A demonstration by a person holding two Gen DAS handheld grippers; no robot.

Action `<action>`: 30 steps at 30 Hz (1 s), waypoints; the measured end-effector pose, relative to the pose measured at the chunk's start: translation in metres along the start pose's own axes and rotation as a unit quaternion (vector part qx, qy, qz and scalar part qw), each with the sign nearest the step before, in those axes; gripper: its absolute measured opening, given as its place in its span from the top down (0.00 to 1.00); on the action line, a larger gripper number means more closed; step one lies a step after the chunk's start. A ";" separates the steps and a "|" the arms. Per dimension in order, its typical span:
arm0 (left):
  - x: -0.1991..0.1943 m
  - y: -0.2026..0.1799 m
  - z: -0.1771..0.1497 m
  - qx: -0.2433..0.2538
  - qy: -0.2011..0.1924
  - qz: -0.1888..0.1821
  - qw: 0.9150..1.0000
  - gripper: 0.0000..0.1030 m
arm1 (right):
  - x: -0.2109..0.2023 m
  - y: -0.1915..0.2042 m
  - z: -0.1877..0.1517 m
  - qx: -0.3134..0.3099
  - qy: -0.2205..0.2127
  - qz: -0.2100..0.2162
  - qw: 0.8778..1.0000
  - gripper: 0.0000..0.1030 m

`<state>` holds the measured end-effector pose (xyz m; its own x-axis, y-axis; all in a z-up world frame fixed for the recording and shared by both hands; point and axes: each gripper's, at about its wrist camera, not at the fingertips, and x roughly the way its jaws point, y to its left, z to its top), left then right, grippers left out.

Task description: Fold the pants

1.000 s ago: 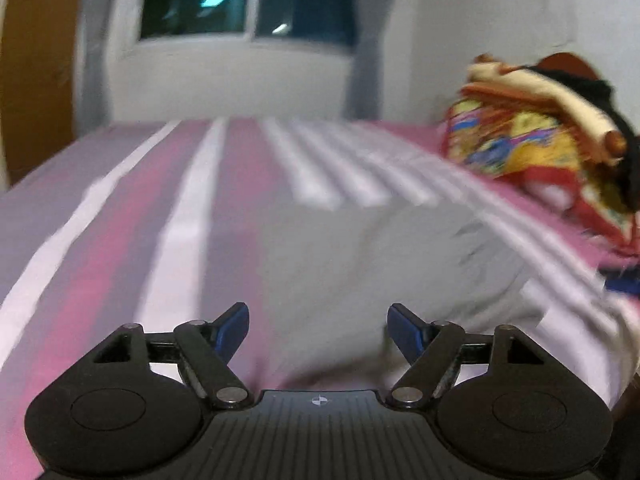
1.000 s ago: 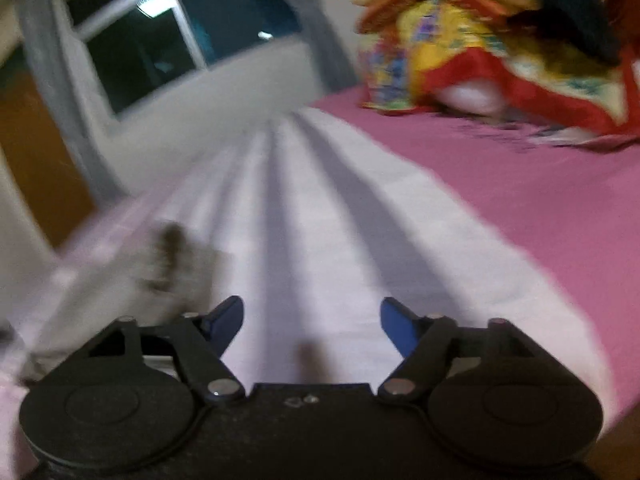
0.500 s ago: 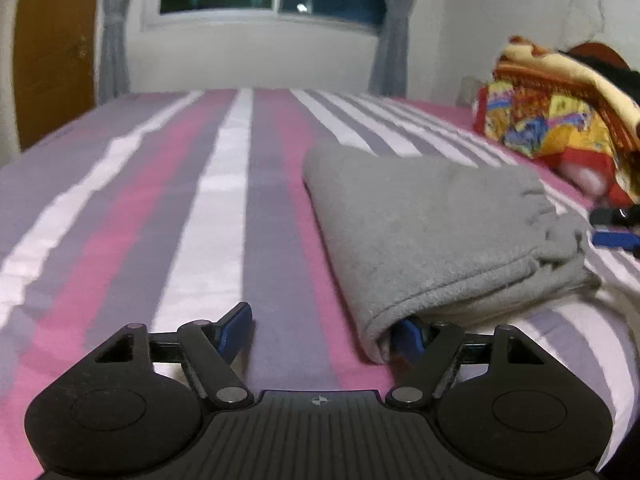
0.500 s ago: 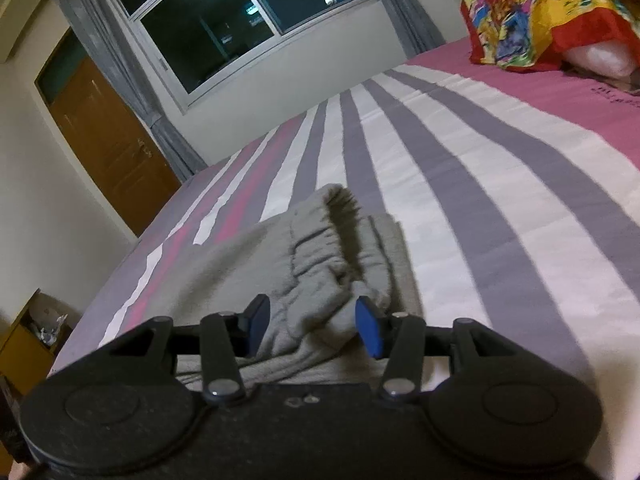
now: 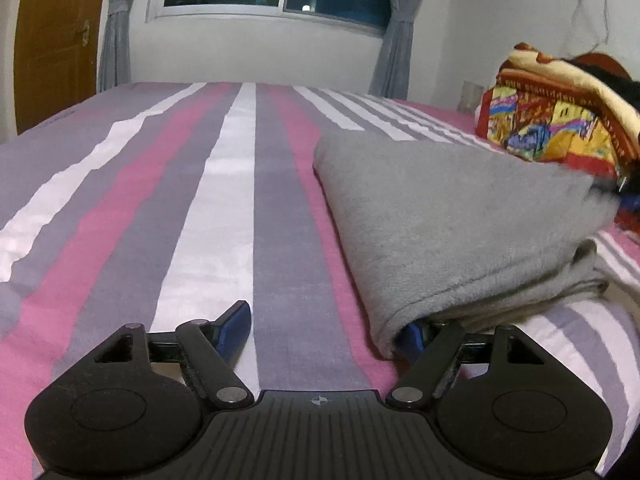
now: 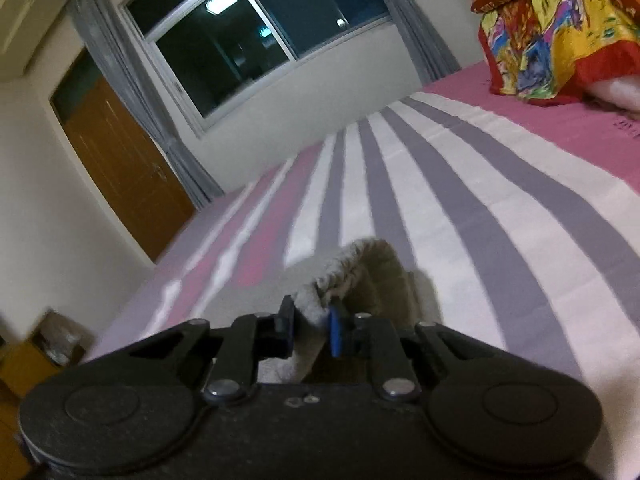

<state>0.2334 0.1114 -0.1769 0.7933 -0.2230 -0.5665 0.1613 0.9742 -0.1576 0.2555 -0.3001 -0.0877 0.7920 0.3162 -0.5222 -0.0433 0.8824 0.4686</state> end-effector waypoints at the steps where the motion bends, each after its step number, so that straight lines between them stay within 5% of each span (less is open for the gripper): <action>1: 0.001 0.000 0.001 -0.001 0.003 0.001 1.000 0.25 | 0.017 -0.013 -0.005 0.030 0.043 -0.028 0.998 0.75; 3: -0.001 -0.001 0.004 0.002 0.009 0.002 1.000 0.25 | 0.016 -0.031 -0.008 0.098 0.047 -0.004 0.994 0.69; 6: -0.009 -0.002 0.008 0.005 0.004 0.002 1.000 0.25 | -0.020 -0.023 -0.010 0.090 -0.009 0.005 0.996 0.07; 10: -0.009 0.000 0.007 0.005 0.003 -0.003 1.000 0.25 | -0.013 -0.030 -0.020 0.111 0.036 0.023 0.993 0.30; 17: 0.000 0.004 0.004 -0.004 0.012 -0.006 1.000 0.22 | 0.025 -0.037 -0.025 0.159 0.063 0.030 0.985 0.42; 19: 0.003 0.006 0.007 -0.004 0.020 -0.007 1.000 0.21 | 0.026 -0.027 -0.018 0.144 0.065 0.026 0.987 0.59; 25: 0.004 0.001 0.011 0.013 0.027 -0.006 1.000 0.20 | -0.013 -0.003 -0.004 0.088 -0.002 0.051 0.995 0.66; 30: 0.008 -0.003 0.011 0.021 0.037 -0.002 0.999 0.17 | 0.016 -0.045 -0.036 0.137 0.063 0.008 0.989 0.64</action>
<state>0.2460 0.1068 -0.1725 0.7469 -0.2281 -0.6245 0.1908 0.9733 -0.1273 0.2489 -0.3224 -0.1428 0.7094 0.3861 -0.5896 0.1242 0.7550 0.6438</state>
